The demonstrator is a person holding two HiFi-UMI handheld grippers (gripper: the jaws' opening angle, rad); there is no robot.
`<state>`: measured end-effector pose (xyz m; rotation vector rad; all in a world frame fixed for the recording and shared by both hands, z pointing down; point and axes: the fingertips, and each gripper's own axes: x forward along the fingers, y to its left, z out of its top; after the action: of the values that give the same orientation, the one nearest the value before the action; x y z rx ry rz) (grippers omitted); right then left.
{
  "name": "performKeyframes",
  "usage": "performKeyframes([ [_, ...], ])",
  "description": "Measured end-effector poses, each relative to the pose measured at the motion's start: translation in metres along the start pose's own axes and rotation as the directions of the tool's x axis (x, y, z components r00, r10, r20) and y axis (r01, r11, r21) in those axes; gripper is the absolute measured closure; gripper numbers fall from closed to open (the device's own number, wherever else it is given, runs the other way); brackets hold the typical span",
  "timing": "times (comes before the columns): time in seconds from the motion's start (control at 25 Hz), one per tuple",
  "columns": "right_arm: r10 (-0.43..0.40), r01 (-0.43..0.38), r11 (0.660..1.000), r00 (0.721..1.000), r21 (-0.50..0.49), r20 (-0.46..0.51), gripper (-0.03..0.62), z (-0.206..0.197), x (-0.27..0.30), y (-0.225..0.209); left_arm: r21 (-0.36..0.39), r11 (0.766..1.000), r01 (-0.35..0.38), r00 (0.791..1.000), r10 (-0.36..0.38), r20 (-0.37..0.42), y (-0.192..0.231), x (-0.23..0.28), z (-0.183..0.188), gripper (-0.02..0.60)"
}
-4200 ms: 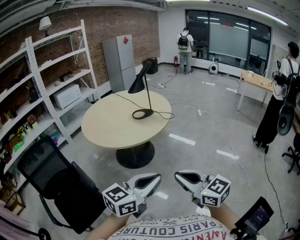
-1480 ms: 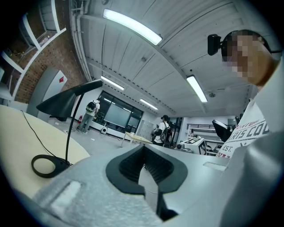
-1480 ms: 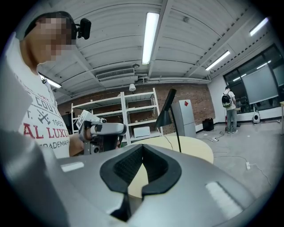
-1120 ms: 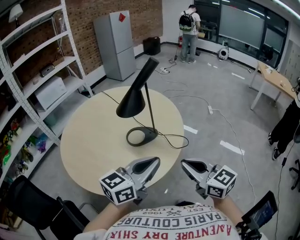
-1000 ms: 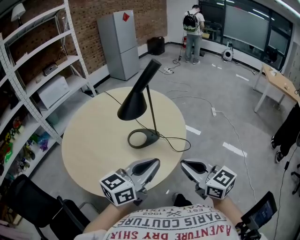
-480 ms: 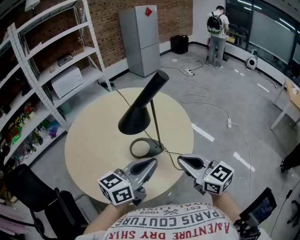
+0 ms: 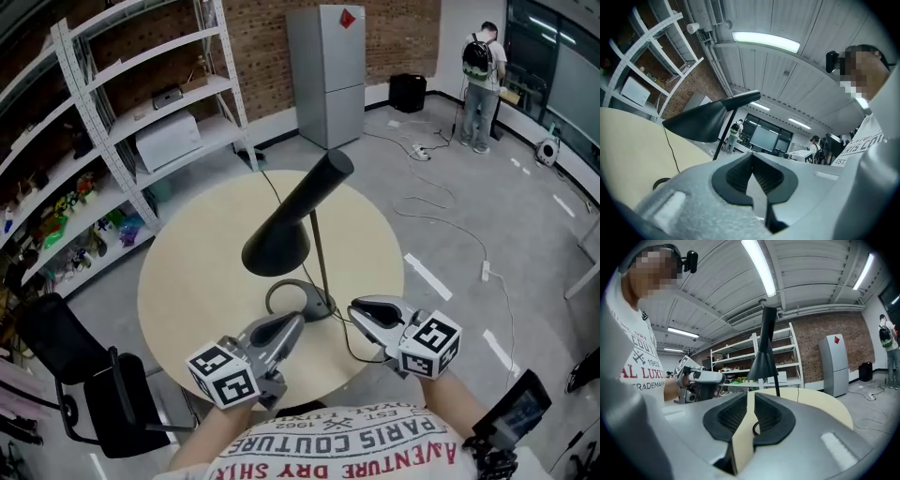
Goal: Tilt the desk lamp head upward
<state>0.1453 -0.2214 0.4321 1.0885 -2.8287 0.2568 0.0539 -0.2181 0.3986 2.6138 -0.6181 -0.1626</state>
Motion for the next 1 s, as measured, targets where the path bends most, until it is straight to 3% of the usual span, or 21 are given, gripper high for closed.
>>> performKeyframes([
  [0.32,0.039,-0.040,0.999,0.999,-0.026,-0.038,0.522,-0.010,0.056,-0.059,-0.037,0.998,-0.053,0.999,0.053,0.010,0.040,0.018,-0.002,0.585],
  [0.64,-0.018,0.004,0.990,0.995,-0.138,-0.101,0.497,-0.014,0.100,-0.077,-0.102,0.994,-0.046,0.999,0.048,0.017,0.075,0.016,-0.004,0.584],
  [0.92,-0.041,0.026,0.990,0.993,-0.137,-0.111,0.496,-0.017,0.119,-0.089,-0.139,0.987,-0.076,0.997,0.077,0.004,0.092,0.017,-0.011,0.584],
  [1.0,-0.049,0.034,0.989,0.993,-0.141,-0.104,0.521,-0.018,0.117,-0.089,-0.150,0.986,-0.078,0.997,0.080,0.006,0.093,0.017,-0.012,0.584],
])
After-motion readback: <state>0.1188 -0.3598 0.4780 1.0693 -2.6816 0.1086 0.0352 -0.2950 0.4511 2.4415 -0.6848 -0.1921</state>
